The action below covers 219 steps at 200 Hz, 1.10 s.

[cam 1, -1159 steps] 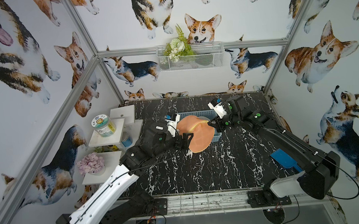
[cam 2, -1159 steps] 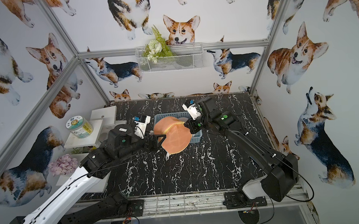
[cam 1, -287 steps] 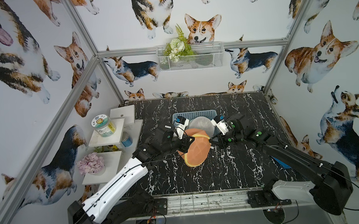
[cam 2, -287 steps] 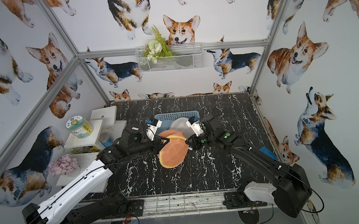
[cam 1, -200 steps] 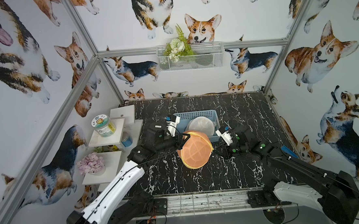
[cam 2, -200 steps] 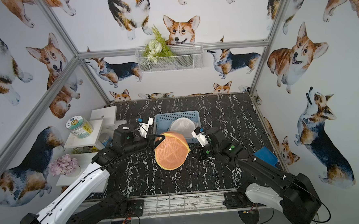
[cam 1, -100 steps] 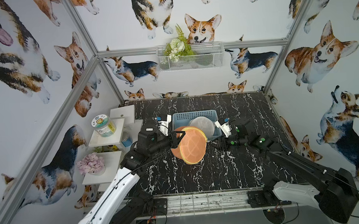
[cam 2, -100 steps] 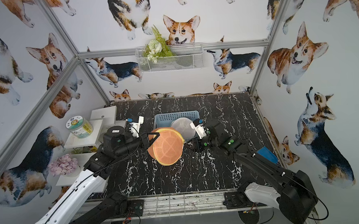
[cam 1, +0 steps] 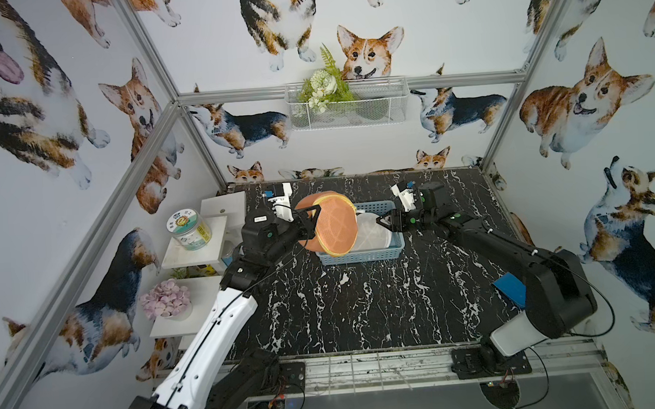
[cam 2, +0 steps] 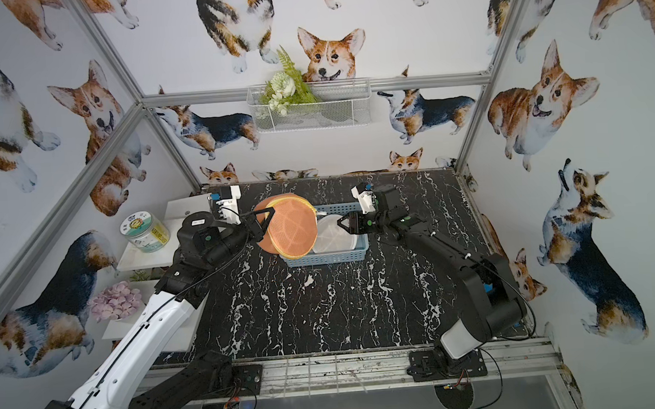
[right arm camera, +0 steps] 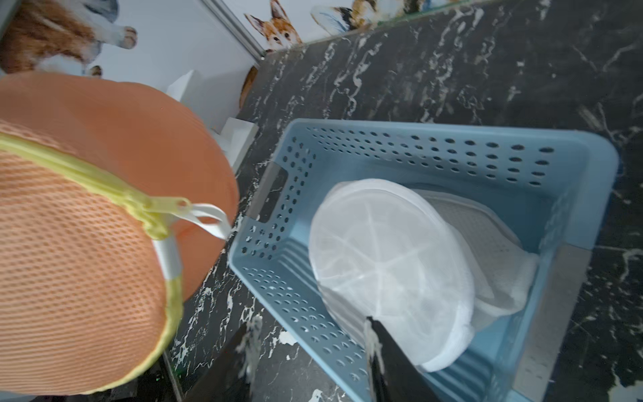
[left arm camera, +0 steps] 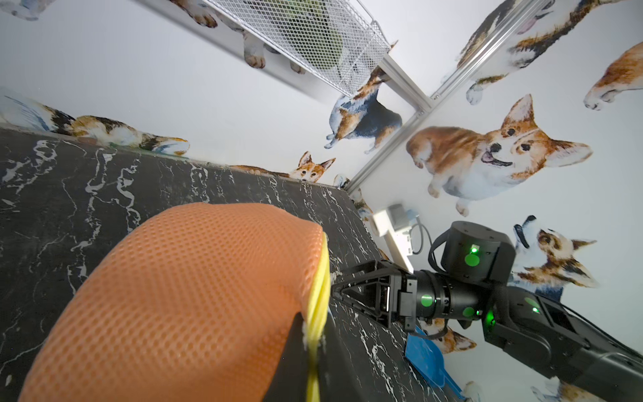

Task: Turn the laundry bag inside out
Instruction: Place the laundry bag at the center of the board.

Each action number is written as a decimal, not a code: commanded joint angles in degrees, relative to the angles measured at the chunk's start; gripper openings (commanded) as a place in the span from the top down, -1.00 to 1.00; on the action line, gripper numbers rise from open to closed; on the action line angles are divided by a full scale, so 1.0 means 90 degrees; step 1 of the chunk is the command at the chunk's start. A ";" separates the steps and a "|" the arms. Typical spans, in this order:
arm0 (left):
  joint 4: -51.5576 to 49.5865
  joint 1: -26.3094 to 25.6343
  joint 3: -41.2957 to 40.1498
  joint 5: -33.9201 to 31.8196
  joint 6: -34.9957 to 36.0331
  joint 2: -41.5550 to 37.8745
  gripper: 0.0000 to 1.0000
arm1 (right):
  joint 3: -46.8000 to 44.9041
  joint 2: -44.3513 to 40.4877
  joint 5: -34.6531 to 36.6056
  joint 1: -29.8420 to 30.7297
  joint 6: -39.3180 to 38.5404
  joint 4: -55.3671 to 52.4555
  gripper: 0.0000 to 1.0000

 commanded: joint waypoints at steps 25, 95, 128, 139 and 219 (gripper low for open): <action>0.1426 0.0708 -0.0175 0.0118 -0.0123 0.0599 1.00 | 0.0046 0.0511 0.0194 -0.0124 0.0160 0.0566 -0.05; 0.4092 0.1751 -0.1597 0.0793 -0.1556 0.1651 1.00 | 0.0433 0.0824 0.0043 -0.0130 -0.0237 0.0460 -0.04; 0.3696 0.1931 -0.1930 0.0068 -0.1643 0.1565 1.00 | 0.0442 0.0744 0.0117 -0.0129 -0.0358 0.0468 -0.04; 0.3615 0.2001 -0.2271 -0.0275 -0.1864 0.1579 1.00 | 0.0465 0.0750 0.0123 -0.0138 -0.0400 0.0445 -0.04; 0.1735 0.2286 -0.3000 -0.2226 -0.2047 0.1092 1.00 | 0.0681 0.1047 0.0414 -0.0123 -0.0589 0.0060 -0.04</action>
